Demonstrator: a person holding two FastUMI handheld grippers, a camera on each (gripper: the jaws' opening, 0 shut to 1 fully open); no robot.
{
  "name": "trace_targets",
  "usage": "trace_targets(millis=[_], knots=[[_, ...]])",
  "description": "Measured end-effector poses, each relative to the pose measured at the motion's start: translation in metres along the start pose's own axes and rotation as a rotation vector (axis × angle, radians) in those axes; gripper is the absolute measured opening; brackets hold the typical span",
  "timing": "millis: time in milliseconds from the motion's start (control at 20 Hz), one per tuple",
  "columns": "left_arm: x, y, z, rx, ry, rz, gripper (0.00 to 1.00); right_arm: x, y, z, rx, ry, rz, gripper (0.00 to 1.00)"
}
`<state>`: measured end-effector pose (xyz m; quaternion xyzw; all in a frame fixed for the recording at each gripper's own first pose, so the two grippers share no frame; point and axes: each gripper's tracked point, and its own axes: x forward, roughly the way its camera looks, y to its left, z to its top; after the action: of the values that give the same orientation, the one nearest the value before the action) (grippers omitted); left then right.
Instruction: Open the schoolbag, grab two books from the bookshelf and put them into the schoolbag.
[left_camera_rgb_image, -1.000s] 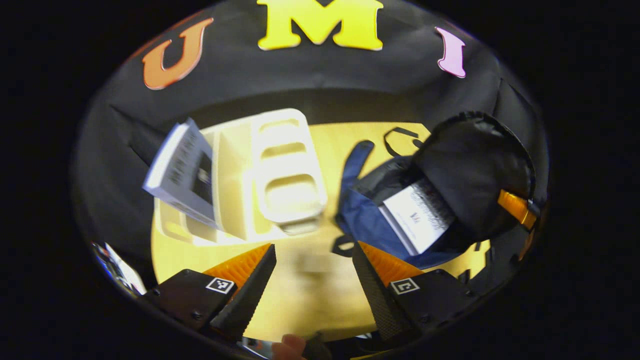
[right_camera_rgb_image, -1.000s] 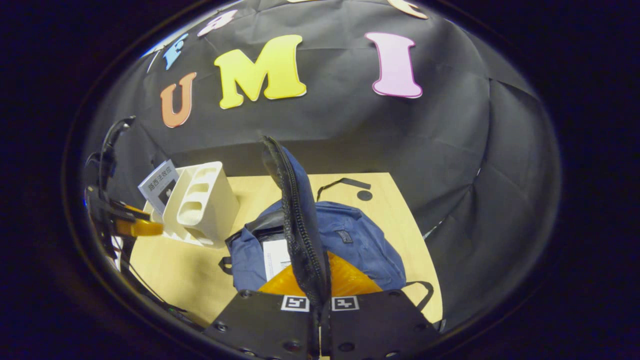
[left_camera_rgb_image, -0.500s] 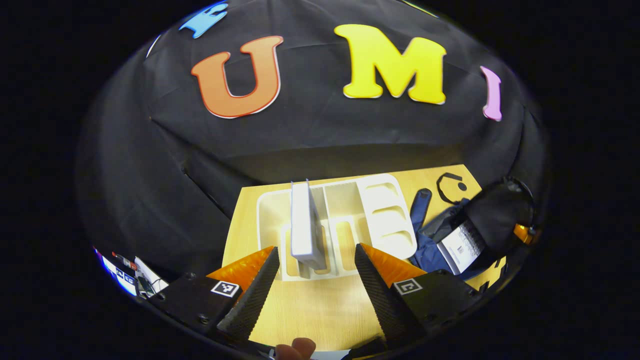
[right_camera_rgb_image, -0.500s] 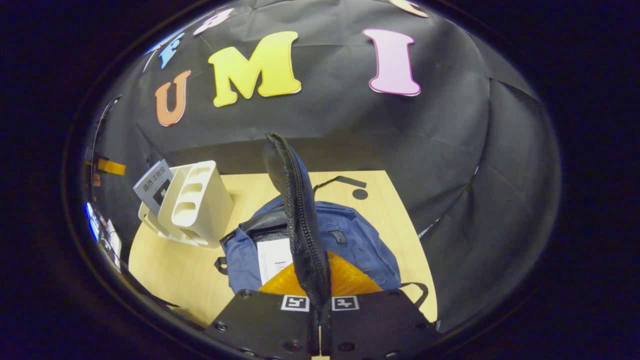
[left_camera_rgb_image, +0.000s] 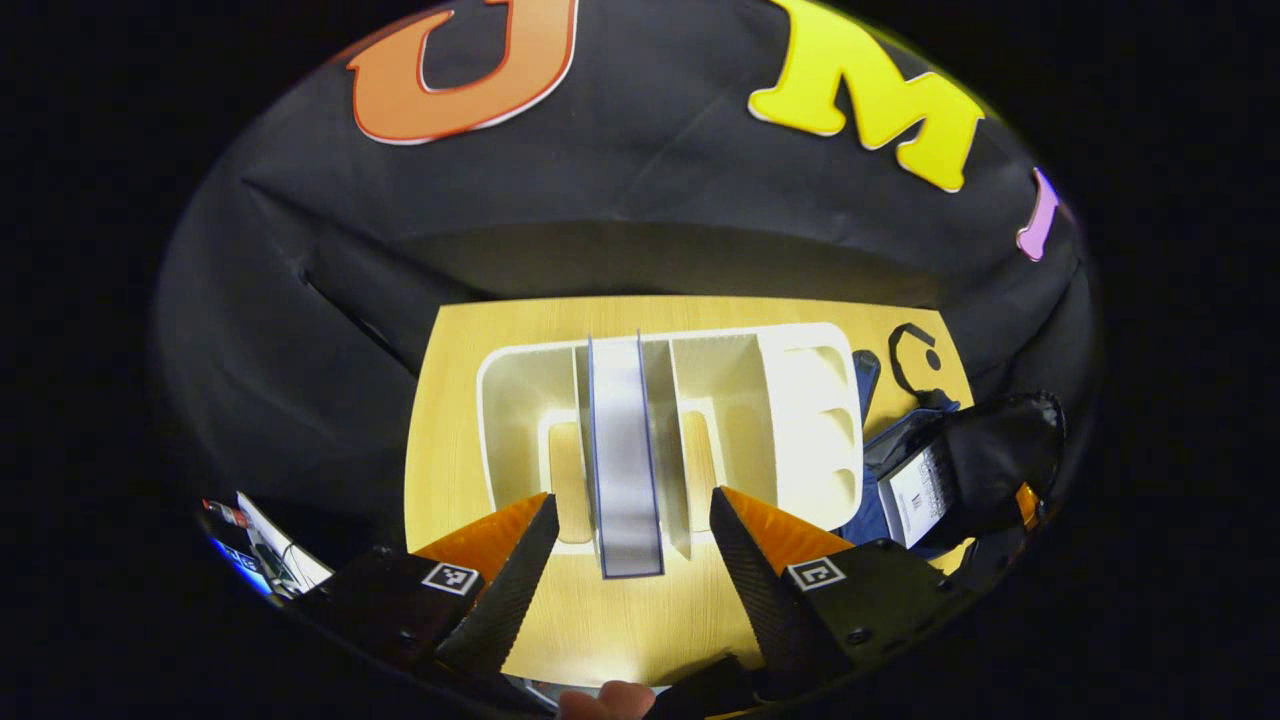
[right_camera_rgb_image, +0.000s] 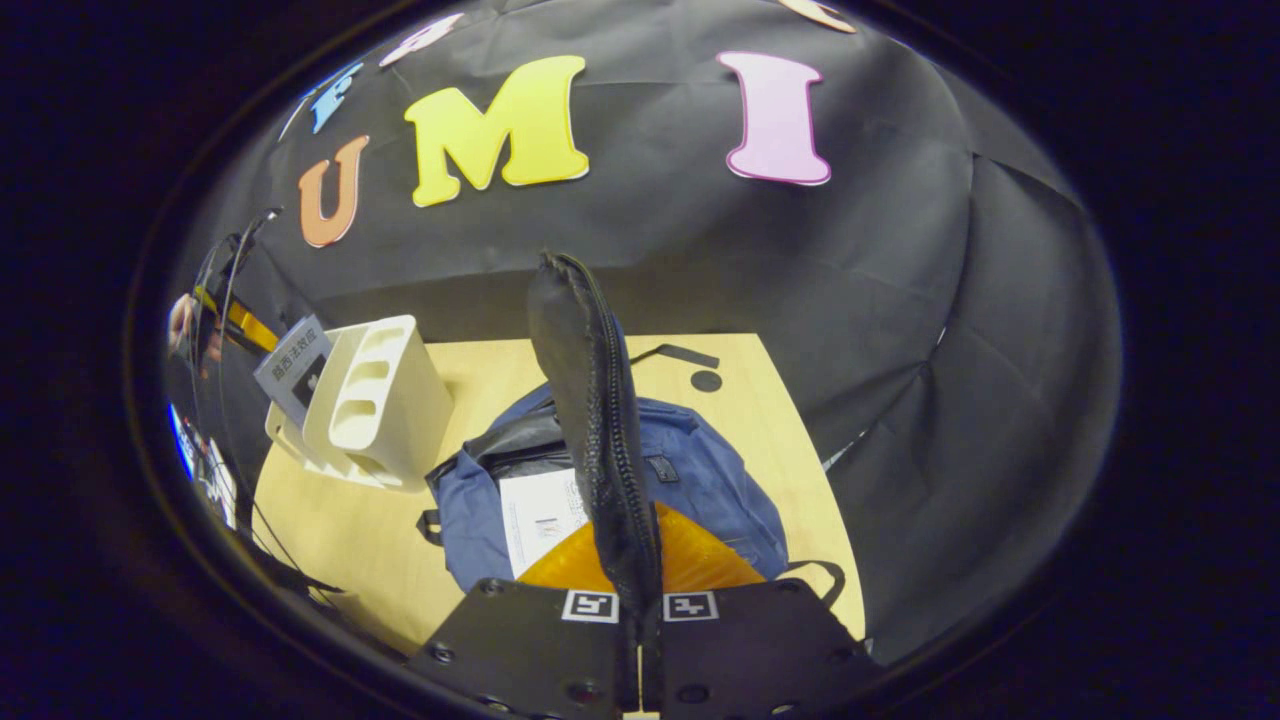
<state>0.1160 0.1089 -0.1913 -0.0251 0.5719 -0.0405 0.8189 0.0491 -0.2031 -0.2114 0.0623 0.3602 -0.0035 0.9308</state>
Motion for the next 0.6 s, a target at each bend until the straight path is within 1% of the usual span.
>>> trace_targets(millis=[200, 300, 450, 550, 600], knots=[[0.034, -0.003, -0.019, -0.078, 0.145, -0.031, 0.97, 0.001, -0.001, -0.003, 0.014, 0.007, -0.004, 0.02], [0.045, -0.001, -0.022, -0.087, 0.180, -0.025, 0.97, 0.001, 0.000, -0.003, 0.017, 0.009, -0.003, 0.02], [0.055, 0.004, -0.024, -0.073, 0.218, -0.002, 0.97, 0.000, 0.001, -0.005, 0.017, 0.010, 0.000, 0.02], [0.058, 0.007, -0.027, -0.069, 0.245, 0.019, 0.90, 0.000, 0.001, -0.008, 0.019, 0.011, 0.003, 0.02], [0.059, 0.009, -0.028, -0.073, 0.259, 0.031, 0.82, -0.001, 0.001, -0.008, 0.020, 0.012, 0.005, 0.02]])
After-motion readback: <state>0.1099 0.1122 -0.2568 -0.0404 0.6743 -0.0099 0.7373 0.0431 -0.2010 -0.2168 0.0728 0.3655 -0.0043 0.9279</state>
